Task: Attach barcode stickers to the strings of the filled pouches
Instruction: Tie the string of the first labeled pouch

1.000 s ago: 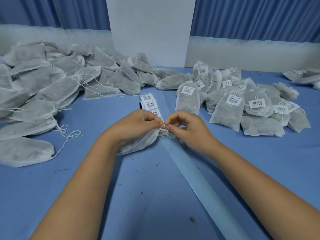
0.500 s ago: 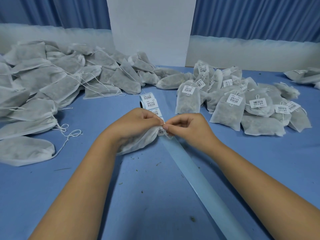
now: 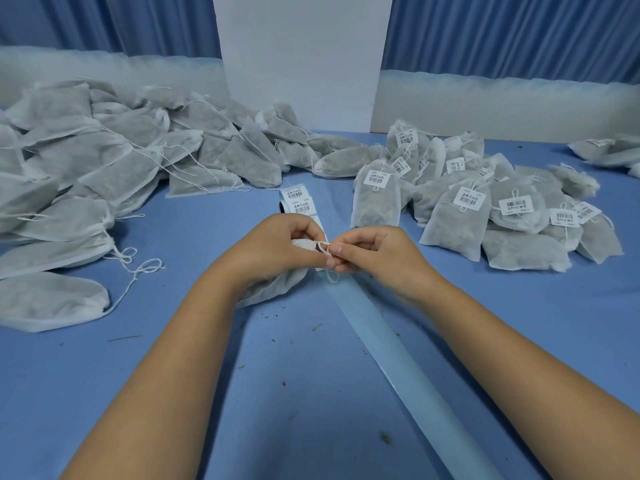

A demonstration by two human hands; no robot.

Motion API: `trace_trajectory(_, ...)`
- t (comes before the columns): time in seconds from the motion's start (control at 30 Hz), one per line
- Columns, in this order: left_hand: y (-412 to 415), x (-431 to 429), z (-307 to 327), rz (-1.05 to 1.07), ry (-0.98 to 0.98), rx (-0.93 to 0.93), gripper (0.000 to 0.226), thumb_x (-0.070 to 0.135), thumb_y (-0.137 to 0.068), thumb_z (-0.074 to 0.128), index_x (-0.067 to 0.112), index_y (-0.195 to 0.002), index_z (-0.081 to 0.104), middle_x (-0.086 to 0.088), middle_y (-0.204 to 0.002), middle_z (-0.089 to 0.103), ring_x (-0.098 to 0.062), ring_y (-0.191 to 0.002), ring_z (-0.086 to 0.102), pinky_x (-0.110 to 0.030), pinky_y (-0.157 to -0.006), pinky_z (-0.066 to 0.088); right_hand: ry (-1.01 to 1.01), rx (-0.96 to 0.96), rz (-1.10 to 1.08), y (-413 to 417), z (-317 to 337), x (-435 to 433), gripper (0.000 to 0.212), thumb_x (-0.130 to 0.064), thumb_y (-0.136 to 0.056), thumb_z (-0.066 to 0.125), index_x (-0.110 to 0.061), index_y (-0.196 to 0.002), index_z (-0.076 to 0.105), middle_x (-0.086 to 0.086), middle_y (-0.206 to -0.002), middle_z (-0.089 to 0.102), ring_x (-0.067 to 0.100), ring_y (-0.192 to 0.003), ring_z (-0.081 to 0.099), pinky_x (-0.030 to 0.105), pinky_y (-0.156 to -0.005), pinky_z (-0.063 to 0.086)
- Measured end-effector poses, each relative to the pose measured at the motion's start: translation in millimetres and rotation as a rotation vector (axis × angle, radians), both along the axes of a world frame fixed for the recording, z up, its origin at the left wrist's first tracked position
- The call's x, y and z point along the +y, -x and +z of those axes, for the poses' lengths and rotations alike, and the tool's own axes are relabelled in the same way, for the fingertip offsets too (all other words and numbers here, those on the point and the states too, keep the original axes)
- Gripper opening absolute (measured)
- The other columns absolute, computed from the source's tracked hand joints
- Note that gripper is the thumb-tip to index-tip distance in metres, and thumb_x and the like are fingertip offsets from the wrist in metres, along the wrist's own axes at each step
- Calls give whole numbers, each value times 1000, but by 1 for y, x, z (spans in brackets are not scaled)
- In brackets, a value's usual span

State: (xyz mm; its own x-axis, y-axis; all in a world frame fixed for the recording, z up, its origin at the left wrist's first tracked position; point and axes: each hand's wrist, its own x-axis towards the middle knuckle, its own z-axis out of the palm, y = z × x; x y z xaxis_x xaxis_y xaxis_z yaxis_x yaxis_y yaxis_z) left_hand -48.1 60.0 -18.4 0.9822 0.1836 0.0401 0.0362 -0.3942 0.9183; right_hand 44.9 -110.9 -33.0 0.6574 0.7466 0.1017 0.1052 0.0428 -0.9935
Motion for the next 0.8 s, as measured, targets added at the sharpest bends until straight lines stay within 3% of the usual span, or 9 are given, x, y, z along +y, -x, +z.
trace_trajectory(0.27,0,0,0,34,-16,-47,17,14,-75,86,19,-81,71,1,-84,75,-3,-75,67,-11,-68,49,17,-9,0,2,2,0,6,1,-91,62,2,-93,68,5,-77,73,9,-70,70,19,-71,57)
trace_trajectory(0.4,1,0,0,20,30,-12,23,13,-74,86,18,-90,70,-4,-88,75,-7,-77,68,-15,-74,53,12,-13,-13,3,2,2,8,1,-92,60,-2,-87,66,5,-74,70,9,-68,69,20,-70,57)
trace_trajectory(0.53,0,-2,-2,11,10,38,23,10,-75,84,18,-91,70,1,-86,75,-9,-82,68,-28,-88,52,-15,21,-53,3,3,2,10,-2,-96,55,-4,-88,61,6,-73,67,10,-68,67,24,-73,59)
trace_trajectory(0.63,0,-3,-2,8,-1,43,17,10,-78,81,17,-88,70,0,-85,76,-8,-78,68,-25,-82,53,-12,16,-80,2,4,2,12,-5,-100,50,-7,-89,56,8,-77,66,11,-69,67,27,-74,59)
trace_trajectory(0.8,-2,-6,-2,81,-89,31,22,16,-76,82,21,-85,63,1,-83,74,-2,-68,63,-18,-67,48,-46,14,-88,3,4,4,12,-10,-104,41,-11,-93,47,13,-86,69,12,-65,66,21,-58,53)
